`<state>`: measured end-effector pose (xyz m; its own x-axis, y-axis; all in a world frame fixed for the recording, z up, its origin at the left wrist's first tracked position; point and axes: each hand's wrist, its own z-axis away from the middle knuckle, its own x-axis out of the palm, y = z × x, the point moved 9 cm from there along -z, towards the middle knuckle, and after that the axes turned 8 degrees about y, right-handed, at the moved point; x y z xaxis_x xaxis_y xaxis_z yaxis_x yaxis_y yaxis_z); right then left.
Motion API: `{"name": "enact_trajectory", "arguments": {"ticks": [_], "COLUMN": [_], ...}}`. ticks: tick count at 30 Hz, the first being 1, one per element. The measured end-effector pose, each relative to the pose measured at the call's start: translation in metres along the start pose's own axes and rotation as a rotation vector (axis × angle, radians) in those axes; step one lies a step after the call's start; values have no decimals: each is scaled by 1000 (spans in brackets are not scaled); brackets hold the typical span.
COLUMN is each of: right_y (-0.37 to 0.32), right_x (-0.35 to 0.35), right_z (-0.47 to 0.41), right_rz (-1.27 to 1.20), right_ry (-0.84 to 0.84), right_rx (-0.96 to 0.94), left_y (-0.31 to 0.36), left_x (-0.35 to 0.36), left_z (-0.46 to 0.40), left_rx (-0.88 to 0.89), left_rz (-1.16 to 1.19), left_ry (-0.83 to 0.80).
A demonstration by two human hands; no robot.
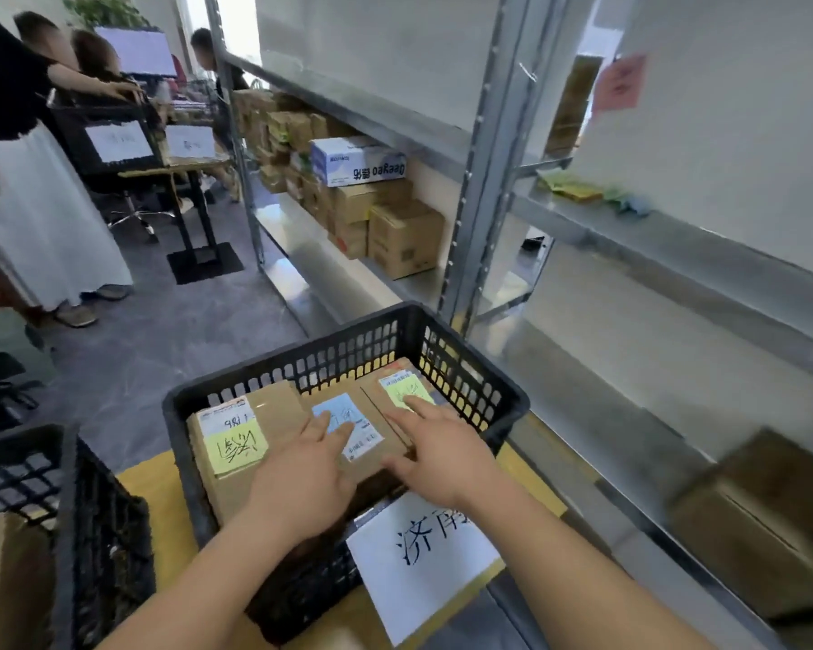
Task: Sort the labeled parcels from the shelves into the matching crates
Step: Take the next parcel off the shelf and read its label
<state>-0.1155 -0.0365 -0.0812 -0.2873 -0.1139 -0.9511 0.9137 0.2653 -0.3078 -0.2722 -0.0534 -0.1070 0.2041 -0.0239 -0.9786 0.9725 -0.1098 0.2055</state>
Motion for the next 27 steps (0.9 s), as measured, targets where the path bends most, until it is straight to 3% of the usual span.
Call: {"name": "enact_trajectory", "arguments": {"ticks": [14, 20, 27], "right_y": [173, 254, 326], "right_x": [-77, -101, -102], "right_z": [181, 252, 287], "right_rz": [-31, -25, -92], "right_ry": [192, 236, 228], "right_rx": [494, 642, 736], "left_y": [233, 338, 421], "left_x": [18, 36, 68], "left_z": [10, 24, 33], "left_rx": [498, 603, 609], "left_rz": [74, 44, 12], "left_ry": [-53, -120, -190]}}
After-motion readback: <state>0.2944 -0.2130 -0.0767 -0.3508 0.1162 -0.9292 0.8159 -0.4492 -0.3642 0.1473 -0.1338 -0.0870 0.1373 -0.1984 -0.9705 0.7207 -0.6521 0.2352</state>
